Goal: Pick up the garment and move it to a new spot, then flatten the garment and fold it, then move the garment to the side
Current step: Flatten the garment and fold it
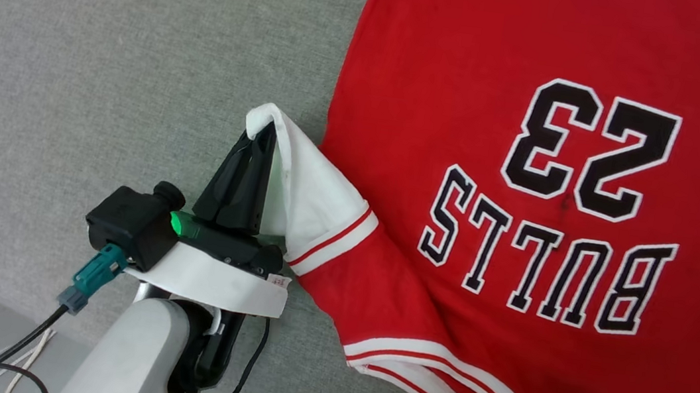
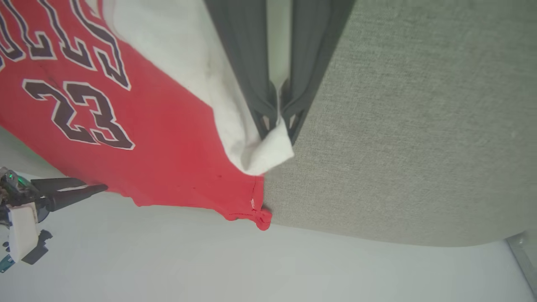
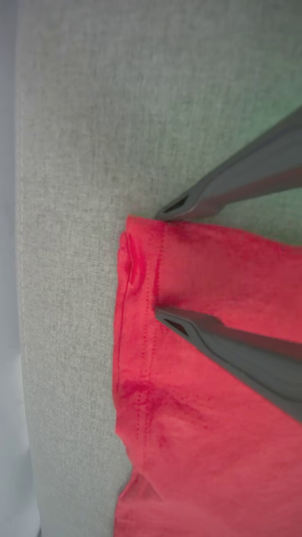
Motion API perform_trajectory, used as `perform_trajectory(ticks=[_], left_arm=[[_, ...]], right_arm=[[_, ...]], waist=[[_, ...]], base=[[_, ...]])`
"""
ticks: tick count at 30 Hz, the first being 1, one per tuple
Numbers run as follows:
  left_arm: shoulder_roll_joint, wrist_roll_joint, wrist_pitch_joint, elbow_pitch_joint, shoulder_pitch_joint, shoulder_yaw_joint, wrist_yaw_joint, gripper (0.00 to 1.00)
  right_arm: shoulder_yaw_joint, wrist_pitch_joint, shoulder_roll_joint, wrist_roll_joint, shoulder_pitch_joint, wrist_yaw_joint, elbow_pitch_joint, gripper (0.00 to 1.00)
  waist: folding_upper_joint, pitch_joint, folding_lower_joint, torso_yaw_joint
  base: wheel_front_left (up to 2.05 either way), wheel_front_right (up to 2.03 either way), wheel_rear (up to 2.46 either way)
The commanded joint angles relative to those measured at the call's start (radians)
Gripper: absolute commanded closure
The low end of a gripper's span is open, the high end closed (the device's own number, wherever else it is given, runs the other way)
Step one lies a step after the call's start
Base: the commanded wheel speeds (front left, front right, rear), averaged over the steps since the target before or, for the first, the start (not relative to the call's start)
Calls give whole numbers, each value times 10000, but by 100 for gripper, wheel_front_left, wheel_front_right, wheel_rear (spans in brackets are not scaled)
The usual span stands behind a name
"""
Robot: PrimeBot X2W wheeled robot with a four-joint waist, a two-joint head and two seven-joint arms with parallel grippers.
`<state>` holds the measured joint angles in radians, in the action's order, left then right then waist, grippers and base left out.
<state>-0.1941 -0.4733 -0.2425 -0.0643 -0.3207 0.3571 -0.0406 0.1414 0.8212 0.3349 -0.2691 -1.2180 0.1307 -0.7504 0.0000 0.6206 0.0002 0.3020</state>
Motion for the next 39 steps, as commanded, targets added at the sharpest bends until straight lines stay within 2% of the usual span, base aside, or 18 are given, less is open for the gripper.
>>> perform_trajectory(ticks=[1, 4, 5, 6, 7, 9, 10, 14, 22, 27, 32, 34, 39], left_arm=[[53, 29, -77, 77, -170, 24, 56, 100], [117, 55, -103, 222, -196, 38, 106, 100], [143, 61, -119, 287, -204, 54, 116, 100], [168, 64, -131, 354, -218, 64, 119, 100], [178, 64, -142, 415, -226, 62, 125, 100], [214, 61, -157, 543, -227, 78, 148, 100], [190, 24, -158, 766, -122, 72, 182, 100], [28, -21, -116, 1098, 221, 23, 94, 100], [-470, -221, 301, 1430, 1328, -312, -370, 100], [-847, -435, 627, 1395, 2260, -651, -741, 100], [-1243, -687, 929, 1093, 3277, -1034, -1091, 100], [-1382, -746, 1050, 939, 3633, -1157, -1206, 100], [-1587, -861, 1281, 530, 4215, -1357, -1485, 100]], right_arm=[[43, 313, -63, 93, -64, 0, -344, 0], [281, 1059, -221, 371, 209, -1, -1081, 0], [380, 1274, -279, 484, 274, -3, -1278, 14], [395, 1445, -346, 569, 324, -3, -1386, 73], [378, 1443, -378, 638, 334, -3, -1380, 100], [380, 1217, -339, 752, 314, 0, -1278, 100], [185, 940, -6, 947, 336, -1, -1093, 100], [-219, 634, 353, 841, 485, -3, -782, 100], [-1359, 308, 983, -361, 2369, -1, 520, 100], [-1737, 555, 1460, -1284, 4727, -1, 2133, 100], [-1256, 979, 1655, -1925, 7660, -3, 4117, 100], [-912, 1159, 1556, -1987, 8975, -1, 4934, 100], [82, 1707, 639, -1868, 12068, -1, 6709, 100]], waist=[[0, 307, -2, 311], [0, 259, -2, 353], [0, 211, -2, 369], [0, 147, -2, 384], [0, 77, -2, 391], [0, -112, -2, 400], [0, -566, -2, 385], [0, -1422, -2, 167], [0, -3544, -2, -692], [0, -4691, -2, -1487], [0, -5431, -2, -2265], [0, -5637, -2, -2499], [0, -5807, -2, -3031]], base=[[0, 0, 0], [0, 0, 0], [0, 0, 0], [0, 0, 0], [0, 0, 0], [0, 0, 0], [0, 0, 0], [0, 0, 0], [0, 0, 0], [0, 0, 0], [0, 0, 0], [0, 0, 0], [0, 0, 0]])
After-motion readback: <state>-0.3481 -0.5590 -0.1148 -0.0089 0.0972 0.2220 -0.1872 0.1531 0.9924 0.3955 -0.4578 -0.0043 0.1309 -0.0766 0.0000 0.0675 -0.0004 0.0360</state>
